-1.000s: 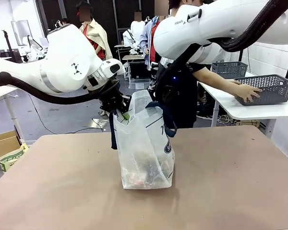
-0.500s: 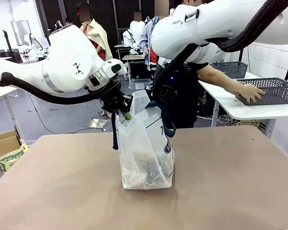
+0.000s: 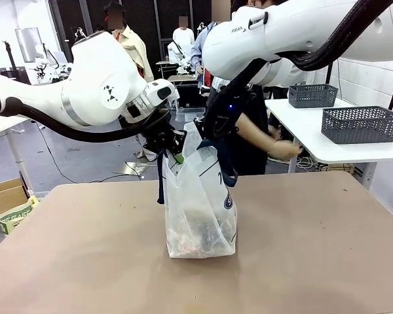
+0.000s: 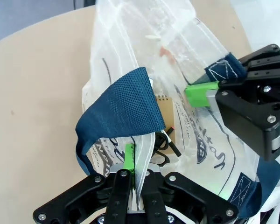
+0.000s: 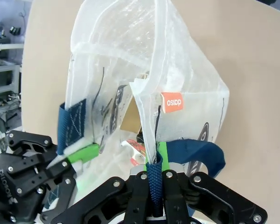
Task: Transfer purchased items from the store into the shopping bag.
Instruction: Move the Reusable shopping bag to the right side of the table.
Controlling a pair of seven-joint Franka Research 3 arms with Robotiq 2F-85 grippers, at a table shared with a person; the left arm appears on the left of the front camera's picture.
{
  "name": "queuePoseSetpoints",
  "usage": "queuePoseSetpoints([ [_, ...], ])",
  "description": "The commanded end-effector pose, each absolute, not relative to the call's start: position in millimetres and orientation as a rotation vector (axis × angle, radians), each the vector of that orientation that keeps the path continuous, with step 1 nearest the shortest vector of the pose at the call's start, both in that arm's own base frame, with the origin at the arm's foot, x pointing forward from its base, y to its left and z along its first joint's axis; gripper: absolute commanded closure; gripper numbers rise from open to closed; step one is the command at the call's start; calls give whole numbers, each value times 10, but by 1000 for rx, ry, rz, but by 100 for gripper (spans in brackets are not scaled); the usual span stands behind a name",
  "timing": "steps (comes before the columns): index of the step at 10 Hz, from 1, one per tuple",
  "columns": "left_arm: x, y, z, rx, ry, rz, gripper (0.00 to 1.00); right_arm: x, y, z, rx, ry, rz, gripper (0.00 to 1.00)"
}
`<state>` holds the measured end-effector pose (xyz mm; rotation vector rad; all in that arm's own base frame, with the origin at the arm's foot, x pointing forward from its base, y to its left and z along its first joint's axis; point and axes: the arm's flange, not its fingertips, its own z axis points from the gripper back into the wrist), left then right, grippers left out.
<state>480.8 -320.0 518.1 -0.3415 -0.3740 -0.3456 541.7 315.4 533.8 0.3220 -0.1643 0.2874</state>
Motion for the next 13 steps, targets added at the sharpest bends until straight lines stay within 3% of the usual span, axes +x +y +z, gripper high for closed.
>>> queuePoseSetpoints([
  [1, 4805, -3208, 5239, -352, -392, -382, 100, 5494, 3237, 5416, 339, -168, 280, 100],
  [13, 4820, -3162, 5300, -451, -453, -417, 100, 5622, 3432, 5381, 368, -178, 223, 100],
])
